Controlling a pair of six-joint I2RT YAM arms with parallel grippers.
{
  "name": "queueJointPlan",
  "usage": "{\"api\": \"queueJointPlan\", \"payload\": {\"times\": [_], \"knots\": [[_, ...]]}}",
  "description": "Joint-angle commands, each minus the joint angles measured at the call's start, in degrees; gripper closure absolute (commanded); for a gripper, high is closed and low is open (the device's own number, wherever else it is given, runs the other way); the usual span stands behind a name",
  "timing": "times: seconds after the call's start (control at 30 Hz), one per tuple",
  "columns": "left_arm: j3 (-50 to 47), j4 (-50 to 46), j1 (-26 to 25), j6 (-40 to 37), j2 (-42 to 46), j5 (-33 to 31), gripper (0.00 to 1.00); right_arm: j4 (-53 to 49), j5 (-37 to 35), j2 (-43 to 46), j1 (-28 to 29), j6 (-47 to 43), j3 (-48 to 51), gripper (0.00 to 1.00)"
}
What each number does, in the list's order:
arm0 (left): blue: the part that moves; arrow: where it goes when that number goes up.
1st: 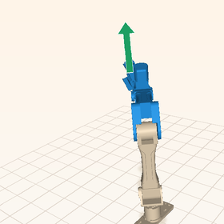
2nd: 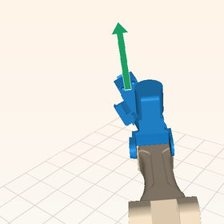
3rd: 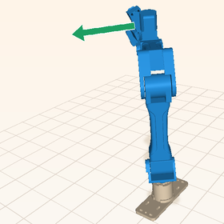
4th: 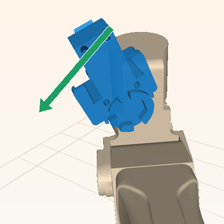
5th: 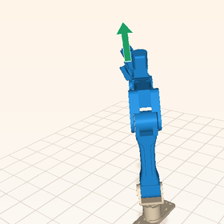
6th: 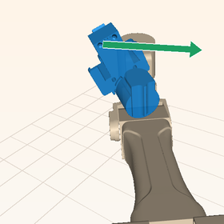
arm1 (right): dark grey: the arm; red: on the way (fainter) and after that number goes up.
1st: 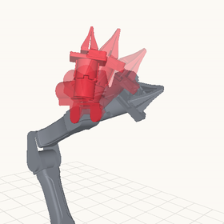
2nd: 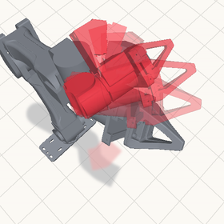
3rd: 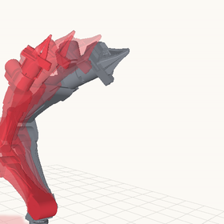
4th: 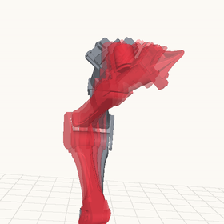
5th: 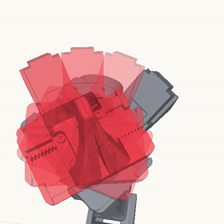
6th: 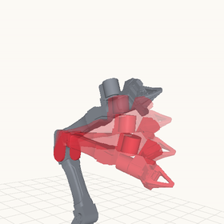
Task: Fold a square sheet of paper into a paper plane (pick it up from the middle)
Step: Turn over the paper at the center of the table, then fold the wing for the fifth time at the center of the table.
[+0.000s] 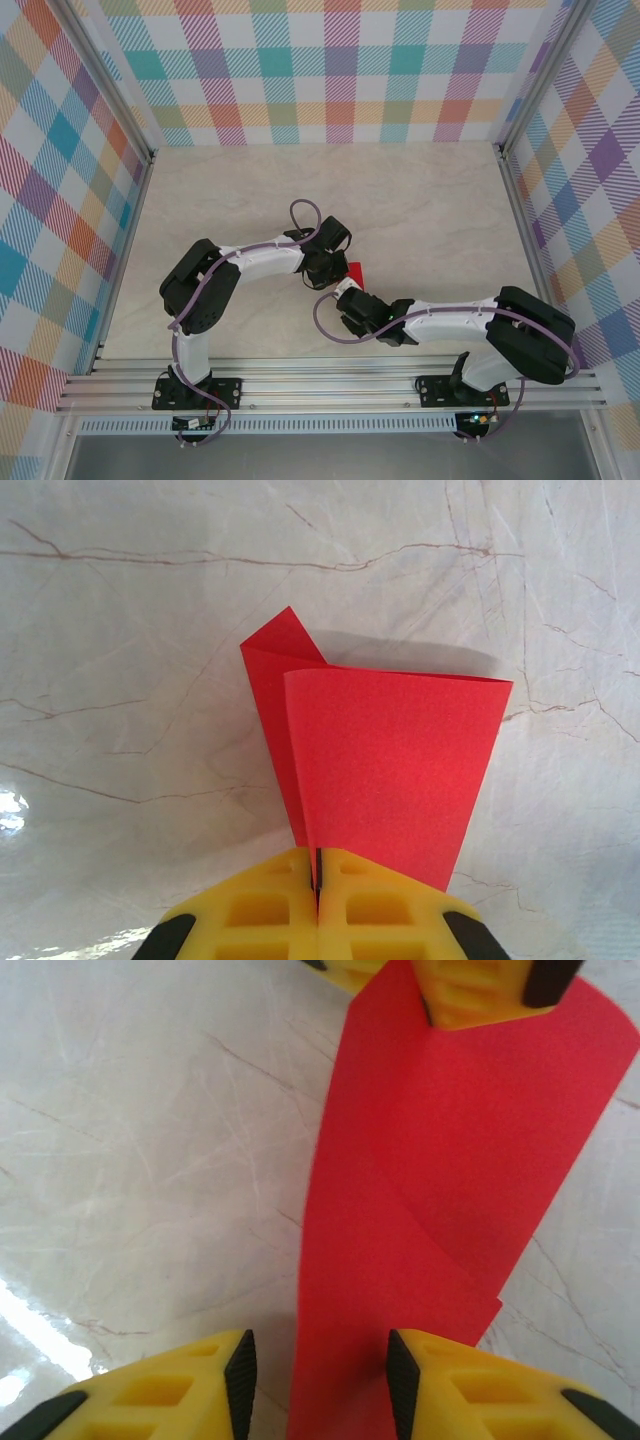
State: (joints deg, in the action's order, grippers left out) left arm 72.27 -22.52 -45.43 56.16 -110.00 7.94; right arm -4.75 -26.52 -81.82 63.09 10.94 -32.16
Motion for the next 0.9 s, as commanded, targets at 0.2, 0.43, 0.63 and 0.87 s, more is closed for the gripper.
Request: {"api": "queueJointPlan", "payload": {"times": [0.2,0.43,0.63,0.87], "knots": [[1.47,-2.46,0.68,0.5,0.67,0.23,1.0,1.1,-3.63,-0.8,0.81,-0.33,-0.85,0.77],[1.51,-2.98,0.68,0.4,1.27,-0.11,1.0,0.36,-4.06,-2.03,0.86,2.43,-1.13,0.94],[0.73,-4.02,0.95,0.13,3.7,-1.76,0.86,1.28,-2.95,-2.11,0.81,4.24,-0.85,0.97],[-2.05,-4.73,2.15,0.69,10.41,-4.91,0.5,7.2,4.01,-1.11,-0.22,8.37,1.92,0.98]]}}
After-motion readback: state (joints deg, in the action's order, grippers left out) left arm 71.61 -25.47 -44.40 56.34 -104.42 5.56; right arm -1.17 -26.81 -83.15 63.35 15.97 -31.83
